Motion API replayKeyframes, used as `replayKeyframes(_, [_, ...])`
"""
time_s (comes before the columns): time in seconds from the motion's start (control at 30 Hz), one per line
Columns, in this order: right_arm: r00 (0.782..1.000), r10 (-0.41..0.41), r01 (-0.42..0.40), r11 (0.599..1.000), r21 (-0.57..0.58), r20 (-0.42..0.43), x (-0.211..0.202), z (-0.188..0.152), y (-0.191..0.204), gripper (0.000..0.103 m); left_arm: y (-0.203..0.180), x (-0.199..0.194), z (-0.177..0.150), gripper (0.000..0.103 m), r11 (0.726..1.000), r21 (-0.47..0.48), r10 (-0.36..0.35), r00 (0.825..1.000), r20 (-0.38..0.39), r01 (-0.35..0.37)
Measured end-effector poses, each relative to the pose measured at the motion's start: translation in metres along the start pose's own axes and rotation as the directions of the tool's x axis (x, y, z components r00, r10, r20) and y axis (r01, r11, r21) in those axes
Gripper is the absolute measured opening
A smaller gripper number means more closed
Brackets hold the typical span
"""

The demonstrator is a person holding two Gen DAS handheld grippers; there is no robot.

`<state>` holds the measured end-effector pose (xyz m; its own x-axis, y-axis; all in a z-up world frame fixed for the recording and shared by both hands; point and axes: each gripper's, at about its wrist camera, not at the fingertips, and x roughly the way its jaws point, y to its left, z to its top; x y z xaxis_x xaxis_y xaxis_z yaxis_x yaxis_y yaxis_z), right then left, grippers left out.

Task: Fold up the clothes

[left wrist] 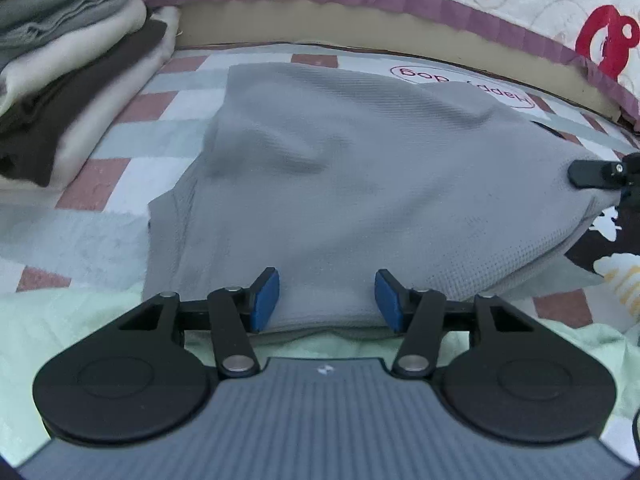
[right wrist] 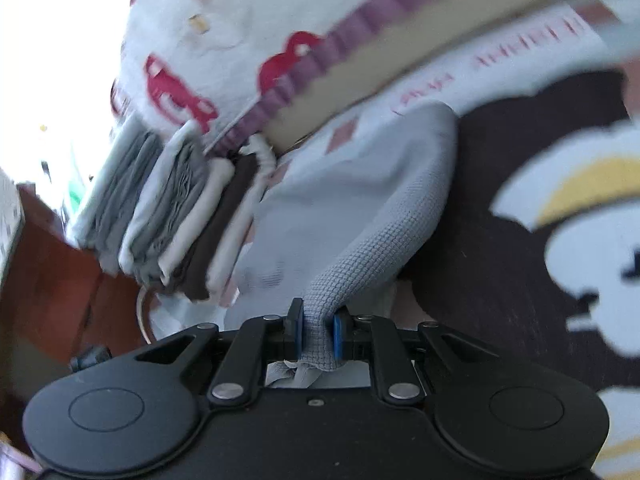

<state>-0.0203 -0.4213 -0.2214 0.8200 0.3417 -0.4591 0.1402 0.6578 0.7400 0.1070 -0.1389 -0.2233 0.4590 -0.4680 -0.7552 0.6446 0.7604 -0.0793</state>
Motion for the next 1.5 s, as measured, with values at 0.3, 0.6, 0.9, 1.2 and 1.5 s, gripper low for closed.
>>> replayKeyframes(0.3, [0.997,0.024,-0.056,0.886,-0.460,-0.074,0.030,0.044,0.088,0.017,0.012,-0.019,-0.011,0.055,0.996,-0.080,-0.024,0.999,0.033,0.027])
replayKeyframes(0.6, [0.933,-0.069,-0.203,0.708,-0.676,-0.353,0.162,0.016,0.170,0.017,0.073,-0.047,-0.031,0.056,0.950,-0.291,0.107,0.994,-0.031,-0.111])
replayKeyframes(0.9, [0.888,-0.060,-0.299,0.679,-0.671,-0.456,0.158,0.021,0.180,0.017,0.095,-0.085,-0.022,0.054,0.941,-0.329,0.035,0.947,0.320,0.076])
replayKeyframes(1.2, [0.774,-0.198,-0.345,0.665,-0.663,-0.602,0.227,0.002,0.175,0.023,0.105,-0.063,-0.030,0.055,0.910,-0.405,0.025,0.965,0.262,0.086])
replayKeyframes(1.5, [0.921,0.019,-0.252,0.791,-0.558,-0.389,0.146,0.023,0.154,0.038,0.103,-0.065,-0.029,0.056,0.910,-0.386,-0.027,0.952,0.306,0.150])
